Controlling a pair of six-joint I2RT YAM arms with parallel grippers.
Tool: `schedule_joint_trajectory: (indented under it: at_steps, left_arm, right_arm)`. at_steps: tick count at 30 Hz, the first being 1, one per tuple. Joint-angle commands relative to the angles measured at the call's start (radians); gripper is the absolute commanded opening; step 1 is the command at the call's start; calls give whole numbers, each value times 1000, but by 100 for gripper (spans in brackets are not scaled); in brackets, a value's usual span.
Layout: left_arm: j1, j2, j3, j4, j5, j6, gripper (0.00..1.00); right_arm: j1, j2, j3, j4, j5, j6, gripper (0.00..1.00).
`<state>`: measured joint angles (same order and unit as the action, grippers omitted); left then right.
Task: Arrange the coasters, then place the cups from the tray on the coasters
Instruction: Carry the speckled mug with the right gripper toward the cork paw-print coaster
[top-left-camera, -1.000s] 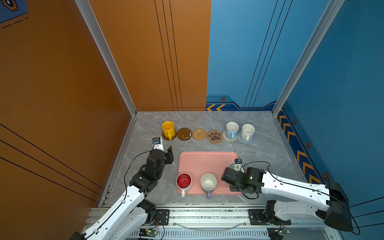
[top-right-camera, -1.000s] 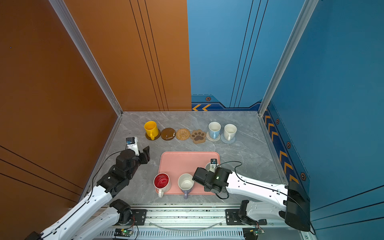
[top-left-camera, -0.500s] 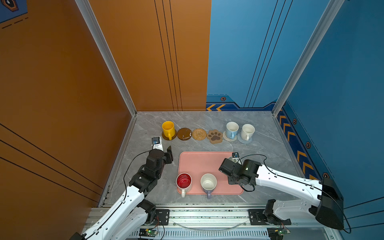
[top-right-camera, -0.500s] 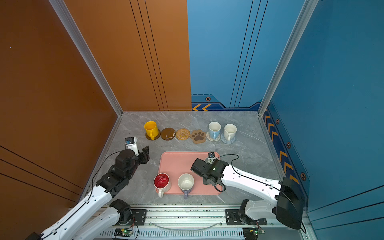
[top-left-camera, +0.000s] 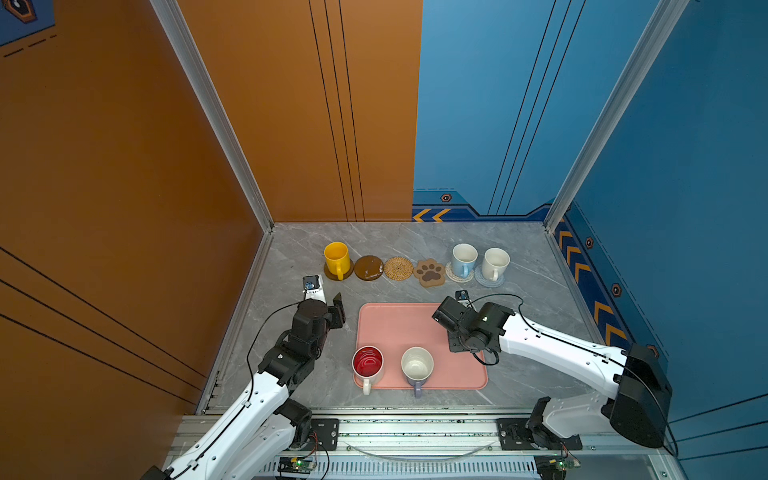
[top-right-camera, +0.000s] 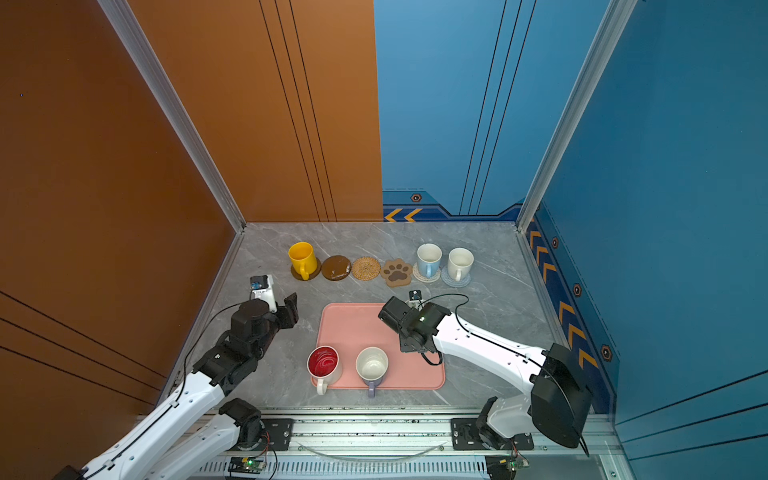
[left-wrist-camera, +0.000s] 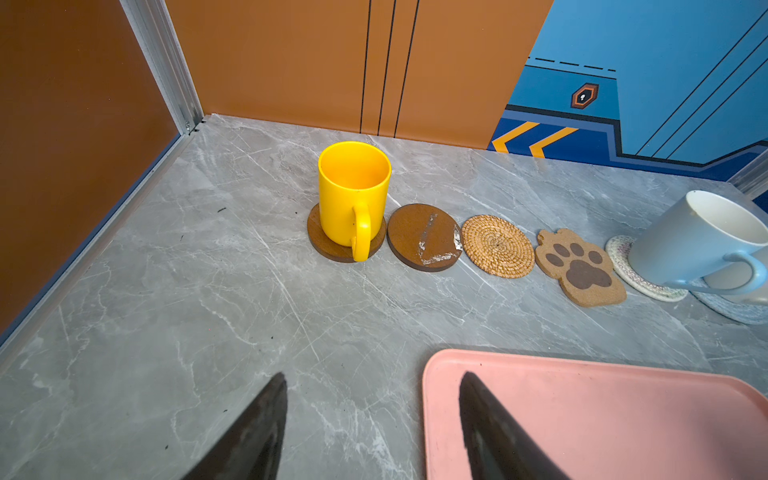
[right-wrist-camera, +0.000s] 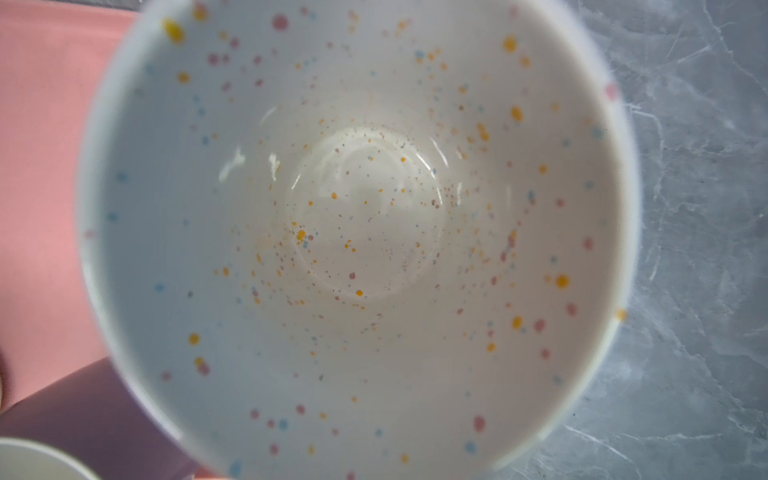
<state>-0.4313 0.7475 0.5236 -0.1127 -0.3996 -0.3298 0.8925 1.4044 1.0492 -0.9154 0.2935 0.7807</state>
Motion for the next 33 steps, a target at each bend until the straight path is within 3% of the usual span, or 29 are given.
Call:
schedule_joint_trajectory:
  at_steps: [1,33]
  left_arm:
    - [11,-10,-15,-15,11,-8,66]
    - [40,-4,-25,-12,21,-11,66]
  right_arm:
    - [-20,23,67,60,19,-51,0]
    - [-234,376,449,198,-55,-253,0]
